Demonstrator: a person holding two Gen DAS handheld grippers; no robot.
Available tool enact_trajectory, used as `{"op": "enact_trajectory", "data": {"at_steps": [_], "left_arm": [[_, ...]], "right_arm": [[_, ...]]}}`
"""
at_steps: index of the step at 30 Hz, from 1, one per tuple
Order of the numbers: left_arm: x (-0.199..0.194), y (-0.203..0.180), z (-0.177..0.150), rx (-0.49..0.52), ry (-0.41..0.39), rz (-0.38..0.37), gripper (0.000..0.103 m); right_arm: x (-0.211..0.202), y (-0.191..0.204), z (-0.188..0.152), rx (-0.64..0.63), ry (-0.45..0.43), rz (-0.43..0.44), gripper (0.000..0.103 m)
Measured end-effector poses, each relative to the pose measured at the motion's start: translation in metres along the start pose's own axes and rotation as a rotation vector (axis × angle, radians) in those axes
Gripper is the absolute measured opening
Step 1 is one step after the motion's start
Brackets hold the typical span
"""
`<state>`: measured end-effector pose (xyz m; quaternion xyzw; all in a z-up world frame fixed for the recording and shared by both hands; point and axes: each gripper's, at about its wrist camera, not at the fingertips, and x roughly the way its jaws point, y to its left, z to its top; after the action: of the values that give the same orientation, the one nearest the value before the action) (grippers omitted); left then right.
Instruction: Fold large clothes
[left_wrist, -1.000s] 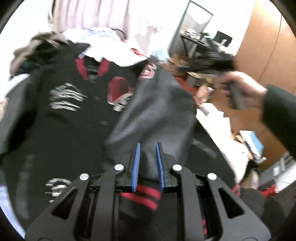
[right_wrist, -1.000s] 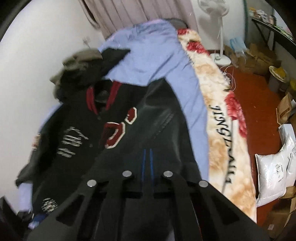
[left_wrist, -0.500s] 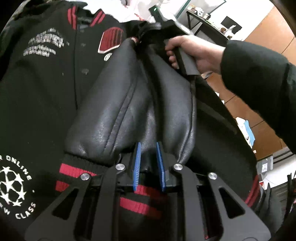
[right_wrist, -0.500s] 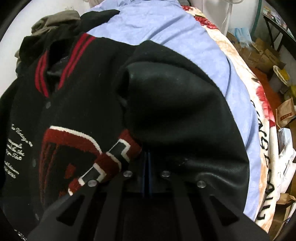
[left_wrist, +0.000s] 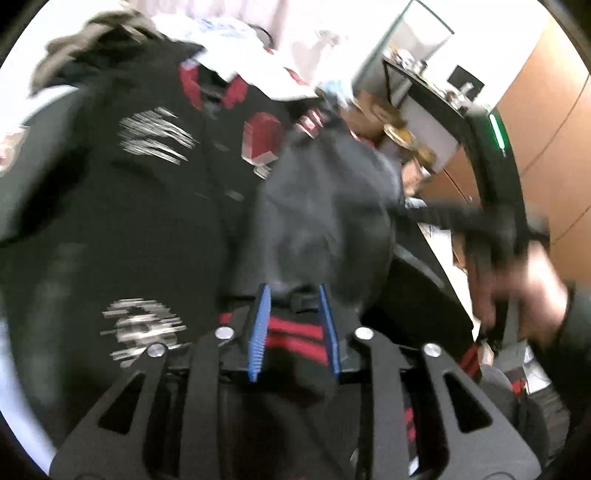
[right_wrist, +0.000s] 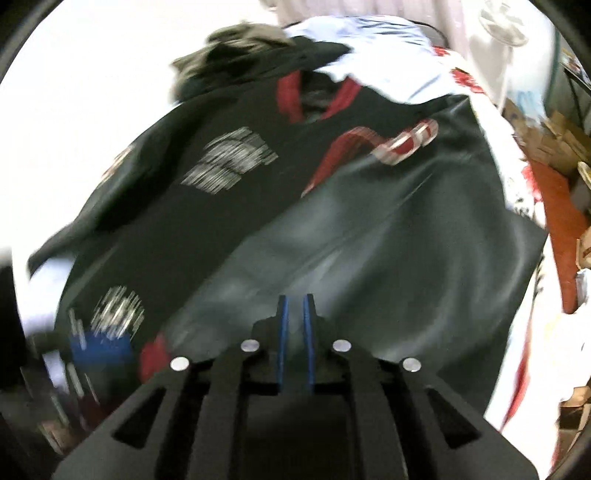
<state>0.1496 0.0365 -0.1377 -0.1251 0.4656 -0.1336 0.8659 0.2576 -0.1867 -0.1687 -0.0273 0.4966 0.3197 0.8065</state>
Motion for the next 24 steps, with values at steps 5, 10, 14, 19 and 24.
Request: {"op": "enact_trajectory", "data": {"at_steps": [5, 10, 14, 19, 24], "left_arm": [[-0.094, 0.062, -0.012, -0.048, -0.04, 0.144, 0.043], [-0.175, 0.143, -0.034, -0.14, -0.038, 0.292, 0.052], [-0.24, 0.201, -0.061, -0.209, -0.063, 0.416, 0.065], [-0.278, 0.259, -0.085, -0.183, -0.035, 0.538, 0.065], [-0.26, 0.302, -0.095, -0.19, 0.032, 0.521, 0.065]], "right_arm": [[0.007, 0.047, -0.037, -0.017, 0.0, 0.054, 0.011], [0.024, 0.058, -0.045, 0.028, -0.019, 0.014, 0.025], [0.032, 0.057, -0.047, 0.054, -0.02, 0.015, 0.025], [0.033, 0.054, -0.048, 0.062, -0.018, 0.023, 0.025], [0.031, 0.052, -0.049, 0.082, -0.026, 0.035, 0.025]]}}
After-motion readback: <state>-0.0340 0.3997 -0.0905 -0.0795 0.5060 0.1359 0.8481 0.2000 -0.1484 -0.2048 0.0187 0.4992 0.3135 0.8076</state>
